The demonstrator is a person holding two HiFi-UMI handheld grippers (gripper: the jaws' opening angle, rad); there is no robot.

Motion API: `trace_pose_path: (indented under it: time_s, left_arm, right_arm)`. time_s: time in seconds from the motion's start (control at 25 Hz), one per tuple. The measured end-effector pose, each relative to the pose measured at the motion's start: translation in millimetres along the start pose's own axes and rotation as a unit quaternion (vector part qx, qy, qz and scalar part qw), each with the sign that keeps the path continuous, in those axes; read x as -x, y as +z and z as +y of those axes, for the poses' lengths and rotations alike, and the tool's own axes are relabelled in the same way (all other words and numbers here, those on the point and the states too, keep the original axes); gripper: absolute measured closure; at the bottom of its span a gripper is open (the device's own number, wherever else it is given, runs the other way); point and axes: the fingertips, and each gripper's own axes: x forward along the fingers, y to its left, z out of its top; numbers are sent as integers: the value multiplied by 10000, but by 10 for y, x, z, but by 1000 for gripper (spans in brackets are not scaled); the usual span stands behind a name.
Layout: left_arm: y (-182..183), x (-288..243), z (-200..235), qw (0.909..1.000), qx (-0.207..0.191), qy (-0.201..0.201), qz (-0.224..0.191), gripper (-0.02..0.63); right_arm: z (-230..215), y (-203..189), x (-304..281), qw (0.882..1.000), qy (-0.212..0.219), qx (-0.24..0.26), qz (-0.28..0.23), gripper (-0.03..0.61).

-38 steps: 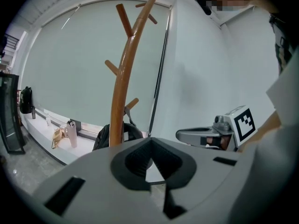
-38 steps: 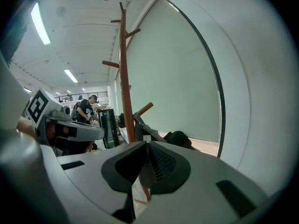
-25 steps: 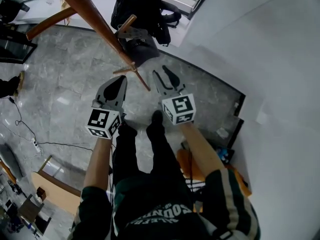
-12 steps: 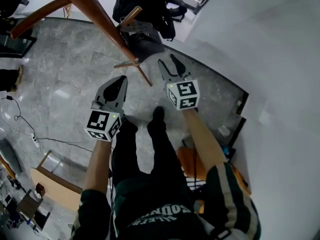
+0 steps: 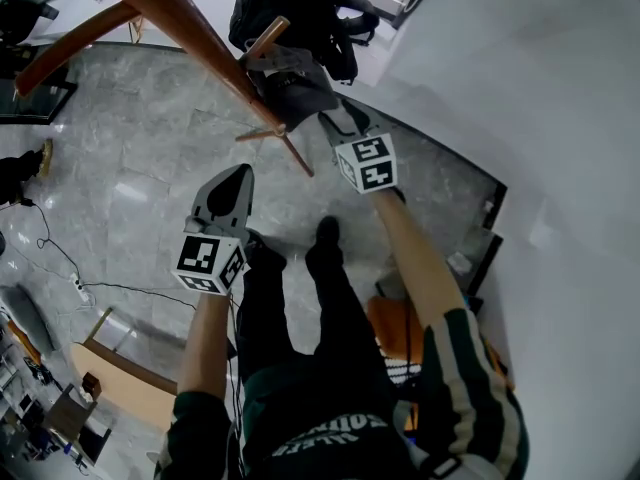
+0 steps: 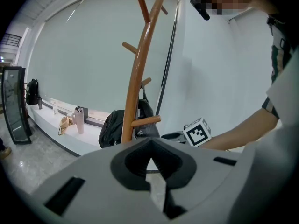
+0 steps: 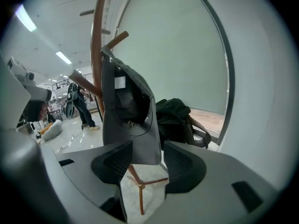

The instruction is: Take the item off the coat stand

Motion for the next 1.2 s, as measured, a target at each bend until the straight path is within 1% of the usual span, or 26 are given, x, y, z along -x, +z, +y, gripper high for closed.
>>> trace_pose_path:
  time_s: [0.12,0.28,0.44,0.56,0.72,0.76,0.84,1.0,1.2]
  left_arm:
    - [-36,16,-7,10000,-3,-38,15,614]
    - [-106,46,31,10000,34,-18,68,614]
    - [-183,123,92,9999,59,16,138,614]
    - [-227,167,151,9998,66,68,176,614]
    - [-290,186,190,9997,47,80,233,614]
    - [-299,190,199,9997,57,88,239,614]
    - [-303,197,203,9997,64,88,238,614]
    - [-305,236,227,9996,27,91,249,614]
    - [-316,274,316,9995,73,187,250,614]
  right_arm:
    - [-20,-70,-173,9997,40,184,185,391]
    - [-107,-187,-373,9987,86,285,405,391]
    - [-168,-175,-480,9975,232,444,507,391]
    - [-150,-137,-560,9955,442,548,627,391]
    - [-58,-136,-625,9907,764,669,908,393]
    - [-38,-139,-629,9892,806,729,982,412]
    - [-22,-154,-618,9869,829,812,1117,512]
    - [17,-118,-536,9871,847,808,1095,528]
    - [-117,-94,-419,9932,500,583,873,557]
